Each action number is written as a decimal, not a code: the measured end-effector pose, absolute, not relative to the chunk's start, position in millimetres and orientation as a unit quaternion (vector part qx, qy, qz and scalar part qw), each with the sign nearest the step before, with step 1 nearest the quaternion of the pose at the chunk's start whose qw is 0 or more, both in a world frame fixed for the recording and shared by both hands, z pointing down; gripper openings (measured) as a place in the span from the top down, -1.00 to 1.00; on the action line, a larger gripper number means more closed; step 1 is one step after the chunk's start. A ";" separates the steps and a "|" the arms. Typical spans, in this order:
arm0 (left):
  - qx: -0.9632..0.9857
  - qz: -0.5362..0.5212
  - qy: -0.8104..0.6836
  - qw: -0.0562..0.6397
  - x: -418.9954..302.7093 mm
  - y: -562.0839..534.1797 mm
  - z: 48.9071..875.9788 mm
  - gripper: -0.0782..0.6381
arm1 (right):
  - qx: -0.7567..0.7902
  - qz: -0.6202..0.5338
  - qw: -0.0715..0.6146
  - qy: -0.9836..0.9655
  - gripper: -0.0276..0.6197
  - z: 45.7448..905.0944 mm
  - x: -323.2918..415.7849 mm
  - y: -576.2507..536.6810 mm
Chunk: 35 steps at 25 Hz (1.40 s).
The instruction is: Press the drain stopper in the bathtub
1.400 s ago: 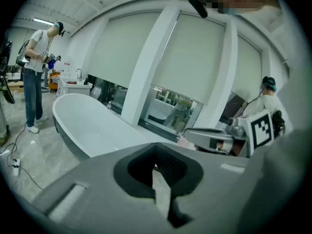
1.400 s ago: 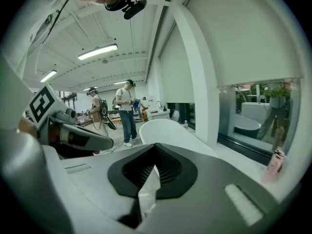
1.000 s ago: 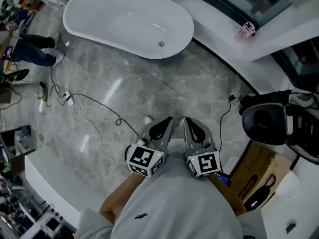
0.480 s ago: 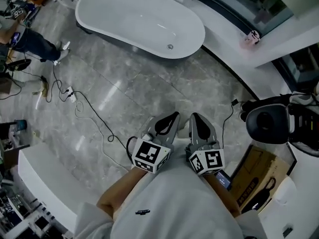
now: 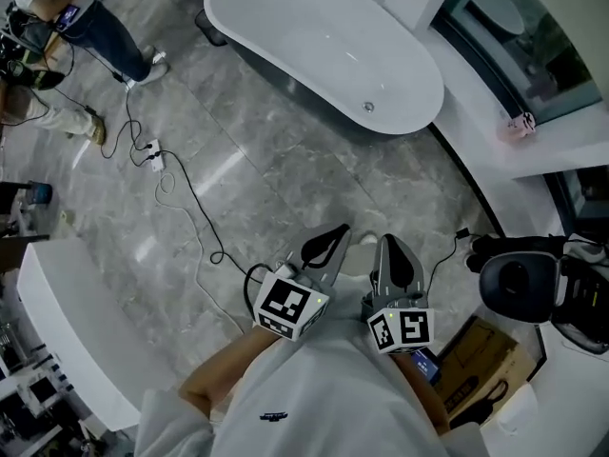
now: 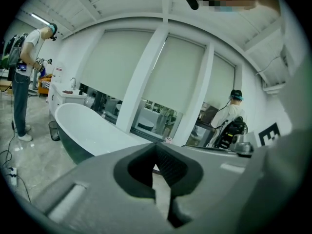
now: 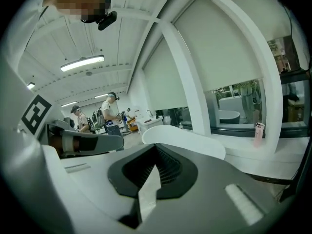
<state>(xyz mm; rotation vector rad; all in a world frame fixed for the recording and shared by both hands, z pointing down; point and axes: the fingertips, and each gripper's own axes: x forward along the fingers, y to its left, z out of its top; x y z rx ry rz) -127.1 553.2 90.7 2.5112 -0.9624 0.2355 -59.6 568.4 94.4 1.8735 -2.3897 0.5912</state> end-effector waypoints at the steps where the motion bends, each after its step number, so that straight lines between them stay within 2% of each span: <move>1: 0.906 0.086 -0.349 0.224 -131.1 552.5 92.6 0.78 | 0.606 0.193 0.026 -0.771 0.93 94.4 -60.7 568.4; 14: 0.902 0.097 -0.359 0.222 -104.8 482.7 95.9 0.78 | 0.615 0.207 0.007 -0.761 0.93 105.2 -19.7 490.6; 24: 0.885 0.130 -0.384 0.229 -16.7 325.0 107.1 0.78 | 0.567 0.233 0.000 -0.790 0.93 122.4 50.9 322.6; 29: 0.876 0.150 -0.395 0.233 25.2 262.5 103.8 0.78 | 0.557 0.288 -0.014 -0.779 0.93 138.0 107.0 253.0; 35: 0.870 0.154 -0.411 0.225 37.2 214.7 95.2 0.78 | 0.552 0.258 -0.003 -0.793 0.93 133.0 134.3 185.7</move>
